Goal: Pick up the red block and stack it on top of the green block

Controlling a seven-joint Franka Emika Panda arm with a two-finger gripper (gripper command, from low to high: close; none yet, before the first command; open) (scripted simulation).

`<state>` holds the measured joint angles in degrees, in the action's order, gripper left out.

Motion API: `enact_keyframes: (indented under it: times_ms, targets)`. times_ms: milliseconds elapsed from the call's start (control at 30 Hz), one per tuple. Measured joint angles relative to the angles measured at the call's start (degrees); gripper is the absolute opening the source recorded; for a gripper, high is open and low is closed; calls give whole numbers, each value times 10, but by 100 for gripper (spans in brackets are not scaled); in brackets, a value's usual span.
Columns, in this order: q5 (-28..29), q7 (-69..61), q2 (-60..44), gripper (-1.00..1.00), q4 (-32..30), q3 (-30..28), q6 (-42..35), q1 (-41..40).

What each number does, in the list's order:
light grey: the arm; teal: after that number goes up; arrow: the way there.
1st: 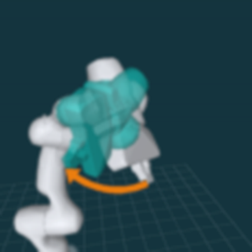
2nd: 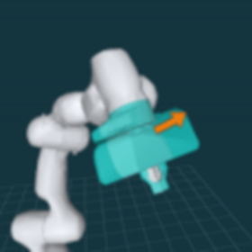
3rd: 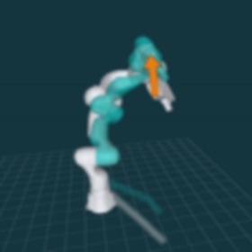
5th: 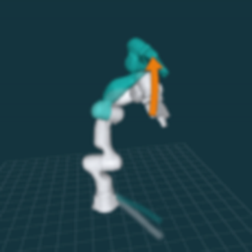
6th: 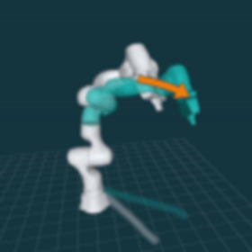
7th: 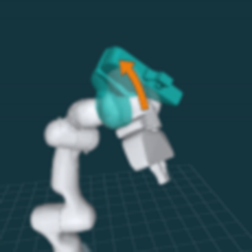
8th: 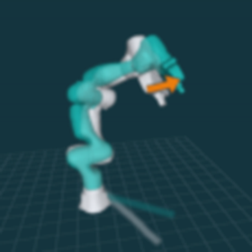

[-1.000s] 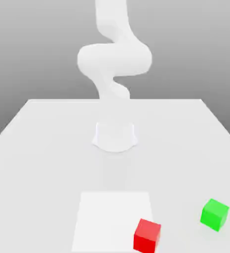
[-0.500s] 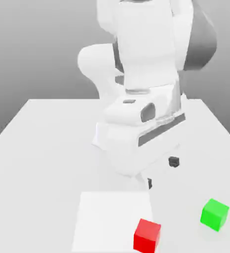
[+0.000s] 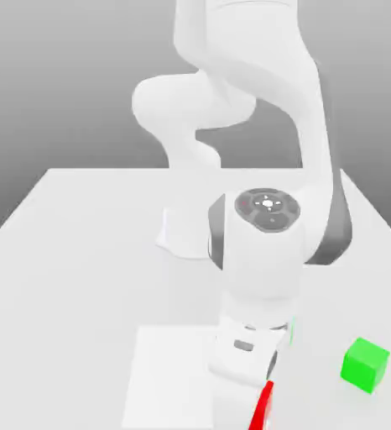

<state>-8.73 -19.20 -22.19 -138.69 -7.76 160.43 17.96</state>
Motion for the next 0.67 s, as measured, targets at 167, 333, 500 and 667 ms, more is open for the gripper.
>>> enact_keyframes:
  times_ms: [167, 333, 500, 667]
  targets:
    - [20, 14, 46, -100, -8, -13, -37, 10]
    - [57, 45, 117, -100, -24, 25, -93, 70]
    - [88, 73, 111, -100, -30, 82, -77, 139]
    - [91, 75, 62, 100, -28, 84, -31, 146]
